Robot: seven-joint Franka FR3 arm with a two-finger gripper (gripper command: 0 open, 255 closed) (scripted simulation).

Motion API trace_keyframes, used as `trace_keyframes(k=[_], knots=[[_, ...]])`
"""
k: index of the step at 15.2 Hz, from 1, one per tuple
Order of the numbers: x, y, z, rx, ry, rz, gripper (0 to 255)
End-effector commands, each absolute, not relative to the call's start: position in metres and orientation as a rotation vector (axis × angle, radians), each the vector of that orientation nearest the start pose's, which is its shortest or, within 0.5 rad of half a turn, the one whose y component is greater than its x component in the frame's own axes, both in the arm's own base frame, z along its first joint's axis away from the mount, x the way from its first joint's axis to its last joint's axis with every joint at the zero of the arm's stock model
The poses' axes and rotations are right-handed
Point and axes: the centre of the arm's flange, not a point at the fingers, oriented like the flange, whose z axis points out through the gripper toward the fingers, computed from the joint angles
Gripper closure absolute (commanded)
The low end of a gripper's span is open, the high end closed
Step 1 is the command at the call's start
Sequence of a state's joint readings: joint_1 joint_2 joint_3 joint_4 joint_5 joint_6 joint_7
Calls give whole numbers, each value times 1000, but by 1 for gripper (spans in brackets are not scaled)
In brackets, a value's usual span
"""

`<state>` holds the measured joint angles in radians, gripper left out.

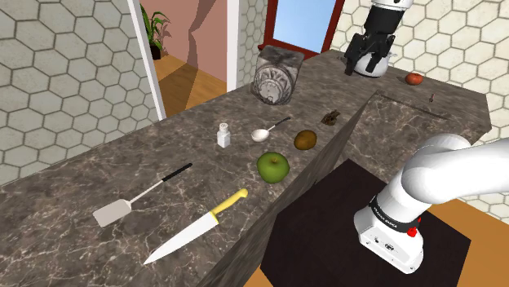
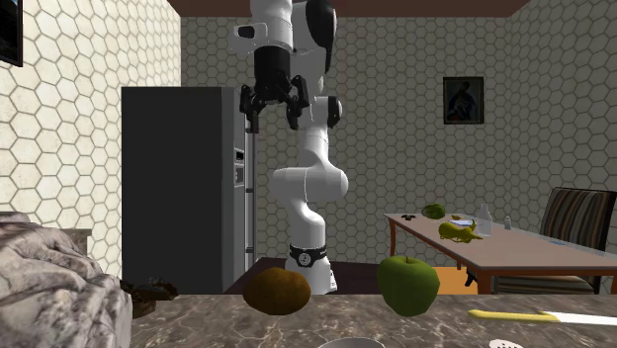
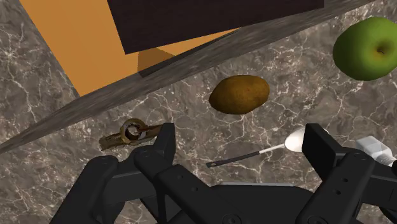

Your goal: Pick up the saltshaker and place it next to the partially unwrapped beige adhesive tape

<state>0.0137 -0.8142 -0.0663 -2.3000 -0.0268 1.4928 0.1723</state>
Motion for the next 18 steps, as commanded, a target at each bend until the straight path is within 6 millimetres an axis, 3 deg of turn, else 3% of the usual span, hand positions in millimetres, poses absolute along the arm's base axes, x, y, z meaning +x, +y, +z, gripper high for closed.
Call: trace_keyframes(k=[1,18], knots=[[291,-26,618,-3103,321,-7,0],[418,123,503,-3179,39,-80,0]])
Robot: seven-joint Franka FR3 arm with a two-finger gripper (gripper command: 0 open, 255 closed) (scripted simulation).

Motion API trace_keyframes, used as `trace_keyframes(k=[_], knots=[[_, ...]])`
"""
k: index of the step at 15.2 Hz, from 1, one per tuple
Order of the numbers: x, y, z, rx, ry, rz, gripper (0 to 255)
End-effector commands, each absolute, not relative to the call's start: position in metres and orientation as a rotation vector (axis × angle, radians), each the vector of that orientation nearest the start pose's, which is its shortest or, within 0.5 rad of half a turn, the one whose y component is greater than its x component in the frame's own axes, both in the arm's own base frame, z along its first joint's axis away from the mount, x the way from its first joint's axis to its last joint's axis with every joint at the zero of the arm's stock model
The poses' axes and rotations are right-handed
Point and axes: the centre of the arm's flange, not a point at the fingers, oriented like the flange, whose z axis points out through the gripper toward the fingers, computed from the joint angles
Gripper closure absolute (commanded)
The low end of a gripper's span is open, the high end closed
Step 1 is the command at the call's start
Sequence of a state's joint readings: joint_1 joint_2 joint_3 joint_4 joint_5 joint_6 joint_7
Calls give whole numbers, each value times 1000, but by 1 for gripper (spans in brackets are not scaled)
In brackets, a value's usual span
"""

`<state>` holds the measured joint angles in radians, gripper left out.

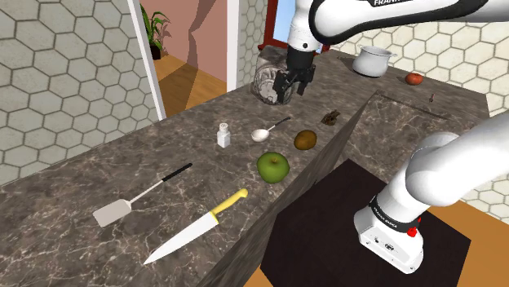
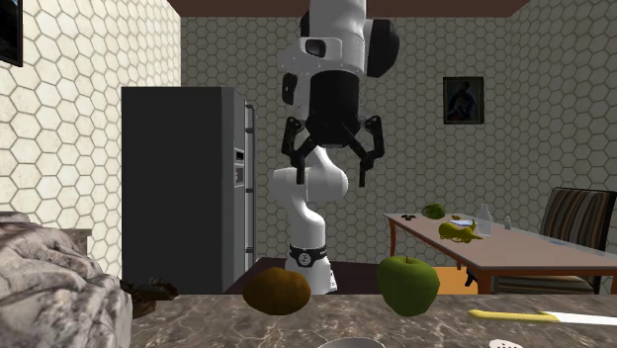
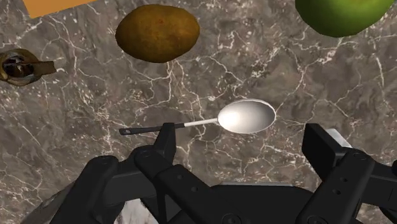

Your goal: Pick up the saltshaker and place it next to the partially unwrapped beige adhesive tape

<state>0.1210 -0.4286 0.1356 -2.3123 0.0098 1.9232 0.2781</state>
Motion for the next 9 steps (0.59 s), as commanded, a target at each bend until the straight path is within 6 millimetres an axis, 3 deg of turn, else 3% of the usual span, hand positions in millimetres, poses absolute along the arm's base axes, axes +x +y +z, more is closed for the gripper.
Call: trace_keyframes(k=[1,9], knots=[[424,132,496,-3183,22,-84,0],[475,207,440,-3208,-115,-120,0]])
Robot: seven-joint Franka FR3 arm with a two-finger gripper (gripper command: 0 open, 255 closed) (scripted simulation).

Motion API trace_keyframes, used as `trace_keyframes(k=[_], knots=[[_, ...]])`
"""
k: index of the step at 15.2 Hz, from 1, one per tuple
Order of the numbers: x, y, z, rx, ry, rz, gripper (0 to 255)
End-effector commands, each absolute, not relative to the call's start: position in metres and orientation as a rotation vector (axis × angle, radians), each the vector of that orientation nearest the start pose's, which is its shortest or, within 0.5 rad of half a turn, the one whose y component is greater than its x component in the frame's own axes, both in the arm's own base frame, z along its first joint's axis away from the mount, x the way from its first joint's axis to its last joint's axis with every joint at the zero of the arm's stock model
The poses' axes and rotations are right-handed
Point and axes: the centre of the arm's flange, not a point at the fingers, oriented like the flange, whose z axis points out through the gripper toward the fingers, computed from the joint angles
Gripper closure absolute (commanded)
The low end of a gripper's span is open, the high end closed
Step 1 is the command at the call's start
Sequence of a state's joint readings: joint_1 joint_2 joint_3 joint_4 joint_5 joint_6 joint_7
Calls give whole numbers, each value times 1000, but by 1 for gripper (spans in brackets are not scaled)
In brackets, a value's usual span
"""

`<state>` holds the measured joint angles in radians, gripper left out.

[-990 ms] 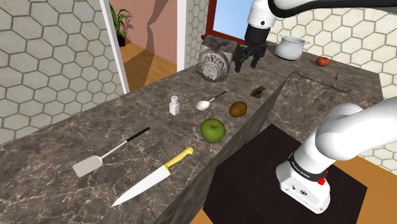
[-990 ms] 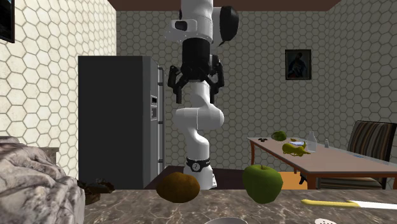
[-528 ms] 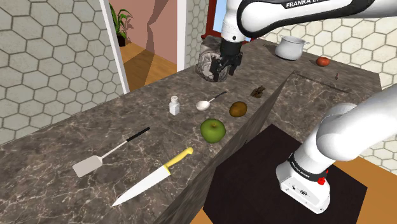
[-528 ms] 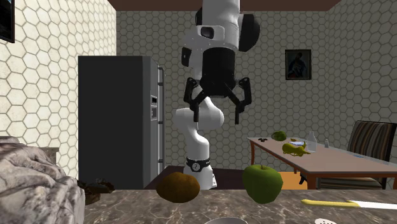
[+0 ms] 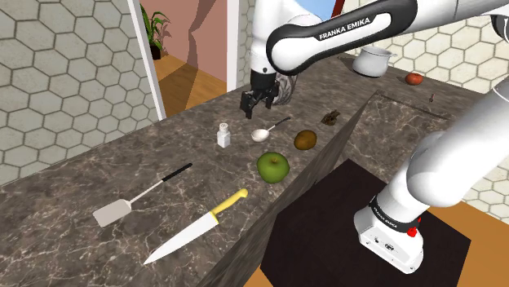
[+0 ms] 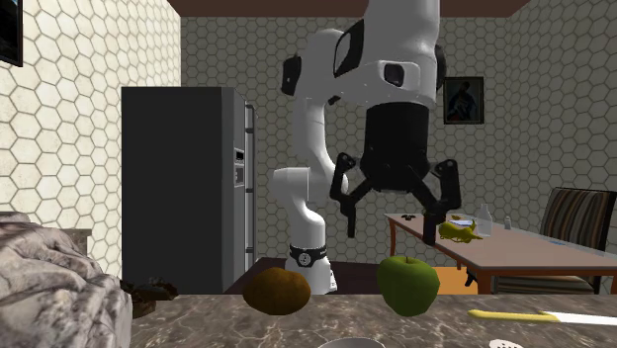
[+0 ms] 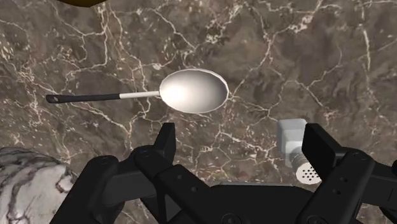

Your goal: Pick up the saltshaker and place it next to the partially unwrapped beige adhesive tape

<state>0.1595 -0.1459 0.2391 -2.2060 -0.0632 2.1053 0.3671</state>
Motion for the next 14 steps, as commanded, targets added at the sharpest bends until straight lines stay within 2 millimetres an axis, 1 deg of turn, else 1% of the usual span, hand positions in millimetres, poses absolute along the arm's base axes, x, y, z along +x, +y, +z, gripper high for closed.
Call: trace_keyframes(k=[1,8,9,14], knots=[[481,216,433,-3211,-133,-124,0],[521,284,383,-3227,-255,-155,0],[525,292,377,-3228,-268,-159,0],[528,289,351,-3228,-268,-159,0]])
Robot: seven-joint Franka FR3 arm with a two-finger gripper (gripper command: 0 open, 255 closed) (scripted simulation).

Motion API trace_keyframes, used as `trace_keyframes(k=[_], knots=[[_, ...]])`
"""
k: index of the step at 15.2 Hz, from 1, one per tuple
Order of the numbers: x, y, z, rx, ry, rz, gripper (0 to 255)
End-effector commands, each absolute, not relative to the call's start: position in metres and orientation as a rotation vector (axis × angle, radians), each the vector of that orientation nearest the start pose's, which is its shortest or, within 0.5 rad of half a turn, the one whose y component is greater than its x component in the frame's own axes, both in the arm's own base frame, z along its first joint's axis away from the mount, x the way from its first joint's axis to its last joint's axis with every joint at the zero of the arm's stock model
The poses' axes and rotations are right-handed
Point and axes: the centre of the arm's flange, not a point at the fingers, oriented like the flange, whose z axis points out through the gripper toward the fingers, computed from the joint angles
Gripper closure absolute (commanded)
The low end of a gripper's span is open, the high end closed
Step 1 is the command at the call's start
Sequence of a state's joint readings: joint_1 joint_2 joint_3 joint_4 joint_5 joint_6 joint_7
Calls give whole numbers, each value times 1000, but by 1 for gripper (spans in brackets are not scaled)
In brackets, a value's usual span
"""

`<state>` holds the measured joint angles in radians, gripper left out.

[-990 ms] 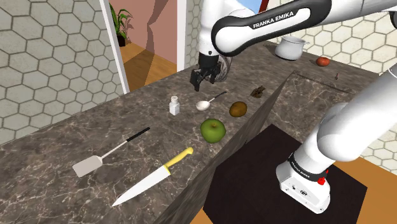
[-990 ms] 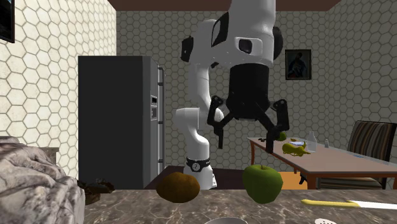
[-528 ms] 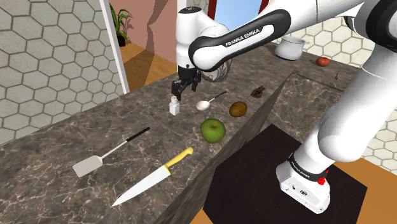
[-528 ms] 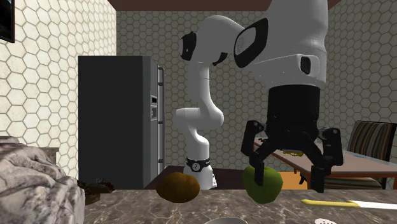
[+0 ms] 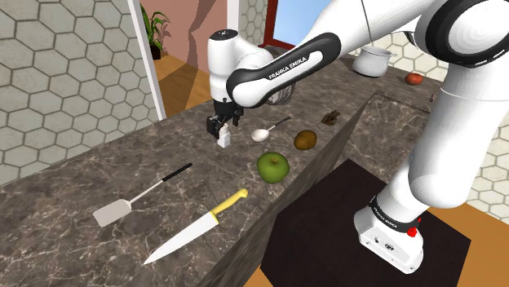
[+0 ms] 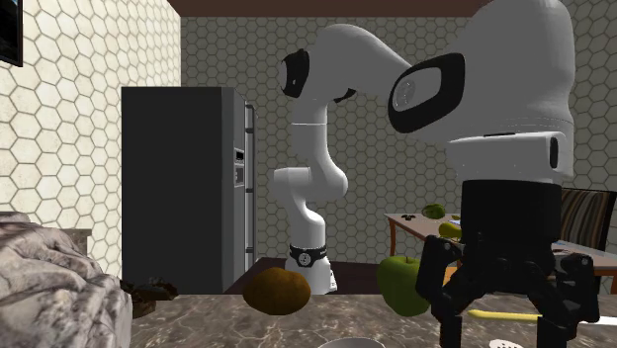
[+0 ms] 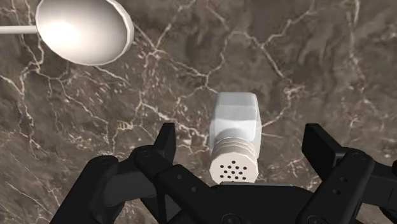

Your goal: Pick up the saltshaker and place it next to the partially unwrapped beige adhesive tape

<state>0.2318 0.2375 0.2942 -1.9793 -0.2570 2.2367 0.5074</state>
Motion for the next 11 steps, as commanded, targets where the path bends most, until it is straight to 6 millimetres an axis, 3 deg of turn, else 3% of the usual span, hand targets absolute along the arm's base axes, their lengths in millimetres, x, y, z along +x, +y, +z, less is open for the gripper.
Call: trace_keyframes(k=[1,3,10,11], knots=[[528,289,346,-3228,-268,-159,0],[529,288,338,-3228,-268,-159,0],[529,288,338,-3228,-268,-158,0],[529,288,338,-3228,-268,-158,255]])
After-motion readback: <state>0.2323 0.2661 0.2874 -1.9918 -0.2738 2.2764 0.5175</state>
